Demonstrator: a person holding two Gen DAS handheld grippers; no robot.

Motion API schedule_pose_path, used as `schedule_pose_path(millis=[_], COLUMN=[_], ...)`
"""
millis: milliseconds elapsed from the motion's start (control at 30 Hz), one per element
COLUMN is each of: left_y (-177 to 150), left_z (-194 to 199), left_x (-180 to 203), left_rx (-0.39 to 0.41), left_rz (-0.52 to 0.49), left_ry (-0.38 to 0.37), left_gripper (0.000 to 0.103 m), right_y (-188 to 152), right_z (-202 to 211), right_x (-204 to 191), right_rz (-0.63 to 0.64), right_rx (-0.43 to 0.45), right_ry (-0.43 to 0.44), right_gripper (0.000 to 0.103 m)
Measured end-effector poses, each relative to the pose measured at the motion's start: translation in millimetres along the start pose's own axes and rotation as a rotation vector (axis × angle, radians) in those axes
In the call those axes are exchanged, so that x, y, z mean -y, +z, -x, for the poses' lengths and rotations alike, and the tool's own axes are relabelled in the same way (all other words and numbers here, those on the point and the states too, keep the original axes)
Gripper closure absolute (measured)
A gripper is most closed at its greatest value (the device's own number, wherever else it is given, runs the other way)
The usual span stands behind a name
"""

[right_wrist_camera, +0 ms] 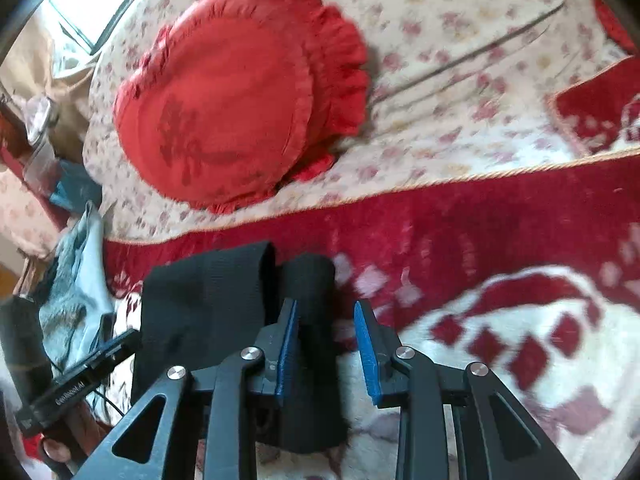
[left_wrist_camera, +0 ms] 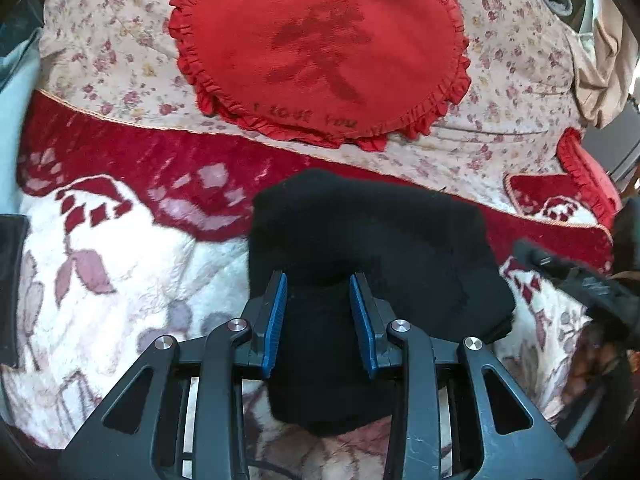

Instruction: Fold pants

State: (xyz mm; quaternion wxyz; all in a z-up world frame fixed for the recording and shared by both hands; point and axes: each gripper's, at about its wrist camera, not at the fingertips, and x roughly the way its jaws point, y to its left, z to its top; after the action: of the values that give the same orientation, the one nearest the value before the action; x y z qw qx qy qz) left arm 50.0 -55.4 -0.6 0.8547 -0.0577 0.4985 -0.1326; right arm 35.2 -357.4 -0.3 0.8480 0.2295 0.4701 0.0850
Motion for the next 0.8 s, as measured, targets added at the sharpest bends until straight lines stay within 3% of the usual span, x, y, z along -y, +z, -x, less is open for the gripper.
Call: schedule_pose_path(millis=[200, 300, 467, 800], left_y=[-11.3, -19.1, -31.7, -48.7], left_z=[13.7, 26.3, 46.2, 74.9], left_x=[2.5, 6.4, 10.5, 27.6], left_rx=[0.007, 0.029, 0.054, 0.103], left_rz=[0.008, -0.001, 0.000, -0.029], left_ry=[0.038, 0.068, 0.104, 0.147], left_gripper=[0.056, 0.047, 0.047, 0.047], right_y=[-9.6, -23.8, -42.3, -56.8], right_z=[12.3, 10.0, 18.7, 45.1], right_x=[-45.8, -61.0, -74.0, -83.1], right_rz=[0.099, 0.149, 0.197, 0.247], right_rx=[0.000, -0.007, 0.010, 0.053], right_ry=[0.100, 0.079, 0.051, 0.006], right_gripper=[0.074, 0.074, 0.063, 0.060])
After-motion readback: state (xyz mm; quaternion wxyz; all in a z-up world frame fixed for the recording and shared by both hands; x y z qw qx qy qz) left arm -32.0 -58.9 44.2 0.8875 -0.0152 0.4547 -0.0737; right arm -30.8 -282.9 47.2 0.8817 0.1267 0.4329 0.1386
